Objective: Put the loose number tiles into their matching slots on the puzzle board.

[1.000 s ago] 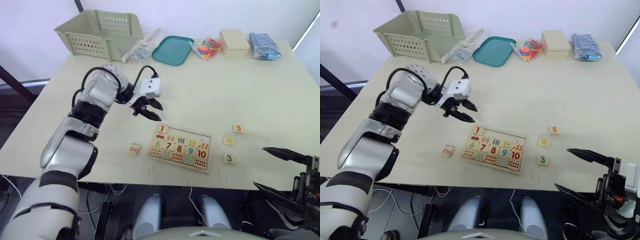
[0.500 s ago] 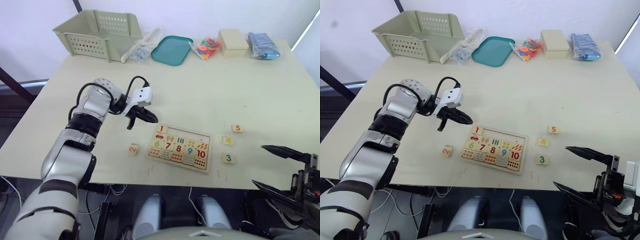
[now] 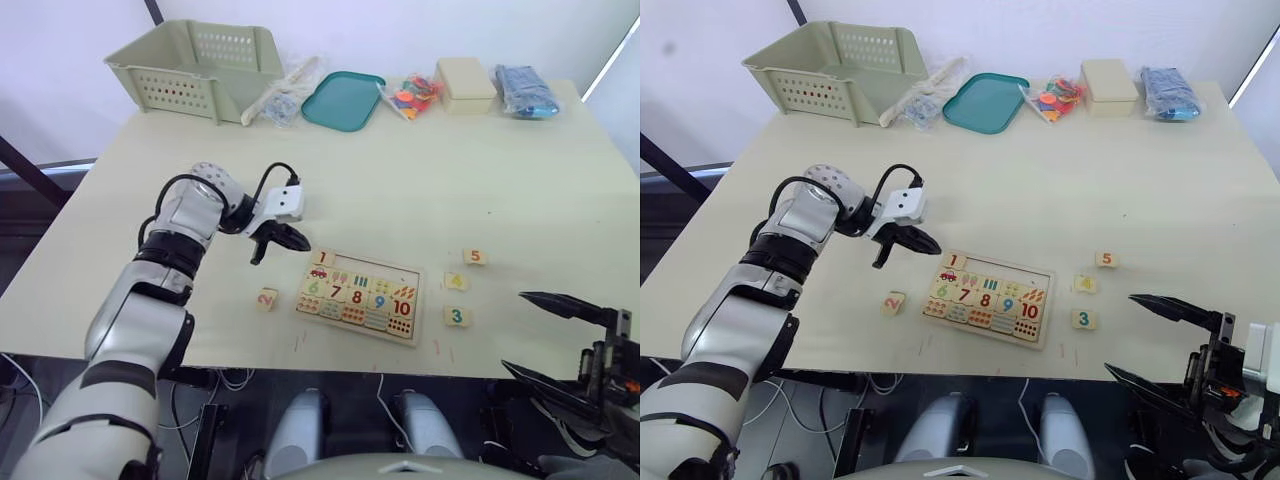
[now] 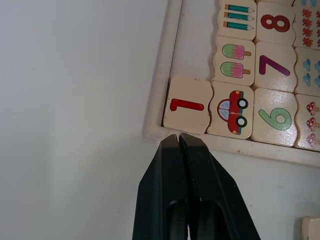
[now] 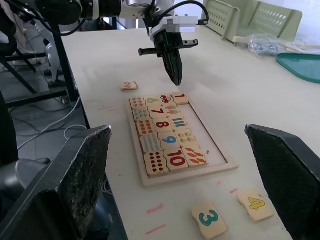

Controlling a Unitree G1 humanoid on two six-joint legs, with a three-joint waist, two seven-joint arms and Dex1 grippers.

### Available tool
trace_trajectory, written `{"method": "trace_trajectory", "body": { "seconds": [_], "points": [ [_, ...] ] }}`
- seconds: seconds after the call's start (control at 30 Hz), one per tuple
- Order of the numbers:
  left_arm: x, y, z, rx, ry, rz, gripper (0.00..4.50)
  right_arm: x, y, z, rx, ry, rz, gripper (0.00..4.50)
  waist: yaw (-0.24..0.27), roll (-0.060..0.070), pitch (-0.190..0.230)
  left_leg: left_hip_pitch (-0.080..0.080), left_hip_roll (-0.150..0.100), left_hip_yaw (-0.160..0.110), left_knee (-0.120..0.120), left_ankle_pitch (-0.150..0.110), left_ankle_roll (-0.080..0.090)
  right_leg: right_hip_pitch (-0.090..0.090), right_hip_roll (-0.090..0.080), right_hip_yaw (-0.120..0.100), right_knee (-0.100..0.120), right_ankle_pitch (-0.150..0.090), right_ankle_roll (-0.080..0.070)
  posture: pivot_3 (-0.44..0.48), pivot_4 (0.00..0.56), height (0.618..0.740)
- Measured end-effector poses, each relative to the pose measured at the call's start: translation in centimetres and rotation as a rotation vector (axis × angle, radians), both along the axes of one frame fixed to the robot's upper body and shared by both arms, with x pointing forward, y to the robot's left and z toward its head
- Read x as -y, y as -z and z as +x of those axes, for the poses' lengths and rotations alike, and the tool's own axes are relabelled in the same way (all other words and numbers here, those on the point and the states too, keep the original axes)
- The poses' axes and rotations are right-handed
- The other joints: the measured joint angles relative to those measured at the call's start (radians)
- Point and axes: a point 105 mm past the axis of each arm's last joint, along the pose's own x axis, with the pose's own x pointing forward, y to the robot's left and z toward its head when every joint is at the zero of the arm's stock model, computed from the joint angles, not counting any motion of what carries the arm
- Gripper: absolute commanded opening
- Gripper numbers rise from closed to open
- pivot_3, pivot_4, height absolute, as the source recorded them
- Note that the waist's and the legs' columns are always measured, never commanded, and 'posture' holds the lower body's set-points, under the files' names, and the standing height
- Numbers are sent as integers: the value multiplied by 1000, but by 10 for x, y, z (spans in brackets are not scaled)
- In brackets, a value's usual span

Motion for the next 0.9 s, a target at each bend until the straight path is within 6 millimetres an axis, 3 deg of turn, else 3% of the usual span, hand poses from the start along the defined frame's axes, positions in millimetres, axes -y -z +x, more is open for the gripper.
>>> {"method": "trace_trajectory", "body": {
  "seconds": [0.9],
  "points": [
    [3, 4, -1, -6, 22, 19, 80, -1, -1, 0, 3, 11, 0, 4500, -3, 0, 0, 0, 0, 0, 0, 0, 0, 0, 0, 0, 0, 0, 0, 0, 150, 740]
  ]
}}
